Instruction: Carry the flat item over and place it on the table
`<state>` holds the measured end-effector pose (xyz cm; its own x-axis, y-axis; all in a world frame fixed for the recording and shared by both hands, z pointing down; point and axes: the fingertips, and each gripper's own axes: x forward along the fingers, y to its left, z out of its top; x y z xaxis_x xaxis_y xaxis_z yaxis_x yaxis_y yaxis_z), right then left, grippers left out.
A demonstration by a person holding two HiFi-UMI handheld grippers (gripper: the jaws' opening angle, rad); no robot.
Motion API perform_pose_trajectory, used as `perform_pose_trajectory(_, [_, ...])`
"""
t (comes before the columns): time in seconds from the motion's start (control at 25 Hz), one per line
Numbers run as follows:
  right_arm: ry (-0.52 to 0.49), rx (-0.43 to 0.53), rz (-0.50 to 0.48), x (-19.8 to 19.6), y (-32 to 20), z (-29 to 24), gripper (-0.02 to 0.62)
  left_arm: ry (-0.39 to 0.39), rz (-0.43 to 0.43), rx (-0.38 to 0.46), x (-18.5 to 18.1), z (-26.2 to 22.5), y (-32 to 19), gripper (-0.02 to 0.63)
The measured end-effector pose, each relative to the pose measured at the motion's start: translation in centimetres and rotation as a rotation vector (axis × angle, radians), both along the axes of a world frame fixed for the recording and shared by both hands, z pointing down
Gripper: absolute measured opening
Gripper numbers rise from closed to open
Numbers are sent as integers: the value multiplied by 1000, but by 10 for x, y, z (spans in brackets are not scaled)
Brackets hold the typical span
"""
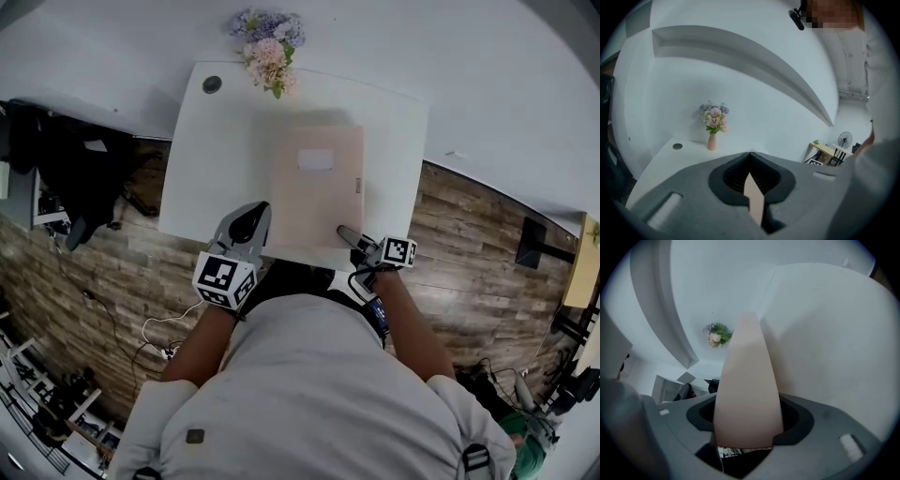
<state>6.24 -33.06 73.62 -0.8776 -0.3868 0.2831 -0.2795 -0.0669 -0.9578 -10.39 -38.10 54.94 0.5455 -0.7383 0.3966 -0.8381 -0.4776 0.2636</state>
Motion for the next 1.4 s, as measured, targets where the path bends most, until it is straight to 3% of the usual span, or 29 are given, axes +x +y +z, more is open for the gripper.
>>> perform_pose_trajectory(0.32, [130, -18, 11, 12, -6, 41, 359, 3, 23, -39, 0, 18, -7, 0])
perform_pose_trajectory(0.68, [431, 69, -119, 19, -6, 61, 405, 12, 35, -62, 3, 27, -10, 0])
perform_pose_trajectory(0.84, [596, 155, -197, 26, -9, 61, 379, 14, 35, -63, 4, 27, -8, 0])
perform_pose_trajectory(1.16, [608, 165, -201, 28, -10, 55, 362, 12, 25, -45, 7, 21, -1, 0])
perform_pose_trajectory(1.24, [636, 189, -207, 32, -10, 50, 332, 7, 18, -33, 7, 17, 4, 0])
perform_pose_trajectory(1.32, [675, 242, -213, 37, -12, 39, 251, 1, 10, -17, 6, 12, 9, 0])
perform_pose_trajectory(1.4, [707, 310, -230, 40, -13, 25, 213, -3, 4, 0, 6, 6, 15, 0])
